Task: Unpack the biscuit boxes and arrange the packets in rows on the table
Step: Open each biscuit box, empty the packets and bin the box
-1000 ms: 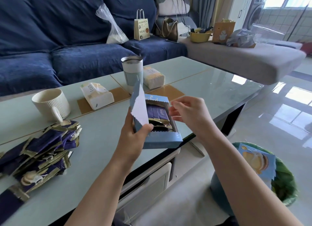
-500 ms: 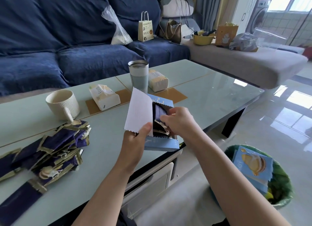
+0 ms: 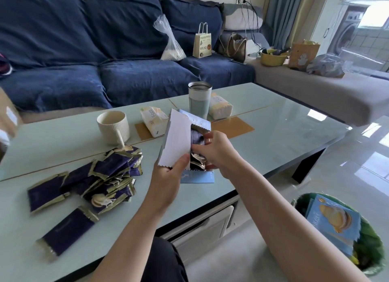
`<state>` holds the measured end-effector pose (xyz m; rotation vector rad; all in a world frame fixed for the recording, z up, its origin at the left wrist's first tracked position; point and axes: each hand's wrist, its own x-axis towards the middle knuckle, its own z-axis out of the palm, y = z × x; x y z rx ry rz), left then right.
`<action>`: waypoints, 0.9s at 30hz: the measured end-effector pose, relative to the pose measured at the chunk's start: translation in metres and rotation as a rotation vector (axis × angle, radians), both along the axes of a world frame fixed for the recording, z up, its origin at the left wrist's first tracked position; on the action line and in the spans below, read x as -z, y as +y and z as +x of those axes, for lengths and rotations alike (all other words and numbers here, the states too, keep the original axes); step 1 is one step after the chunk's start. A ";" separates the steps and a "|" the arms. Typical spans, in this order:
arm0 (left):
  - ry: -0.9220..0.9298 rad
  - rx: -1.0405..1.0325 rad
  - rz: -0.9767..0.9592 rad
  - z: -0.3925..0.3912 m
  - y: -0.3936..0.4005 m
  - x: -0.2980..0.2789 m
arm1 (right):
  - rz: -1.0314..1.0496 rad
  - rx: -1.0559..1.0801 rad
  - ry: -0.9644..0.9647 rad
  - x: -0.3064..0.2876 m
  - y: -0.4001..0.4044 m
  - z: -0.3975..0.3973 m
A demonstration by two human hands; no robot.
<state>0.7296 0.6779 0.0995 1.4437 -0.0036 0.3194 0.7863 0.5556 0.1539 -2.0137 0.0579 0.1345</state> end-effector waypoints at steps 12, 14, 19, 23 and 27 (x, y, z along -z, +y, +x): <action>0.013 -0.058 -0.025 -0.014 0.060 -0.008 | 0.220 -0.077 0.154 -0.012 0.052 0.002; 0.005 -0.083 -0.041 -0.017 0.066 -0.010 | 0.300 -0.093 0.184 -0.010 0.059 0.003; 0.015 -0.130 -0.018 -0.025 0.073 -0.012 | 0.400 -0.105 0.266 -0.006 0.071 0.002; 0.049 -0.149 -0.038 -0.026 0.081 -0.011 | 0.451 -0.144 0.335 -0.009 0.069 0.001; 0.111 -0.172 -0.126 -0.025 0.088 -0.010 | 0.502 -0.174 0.343 -0.010 0.064 0.005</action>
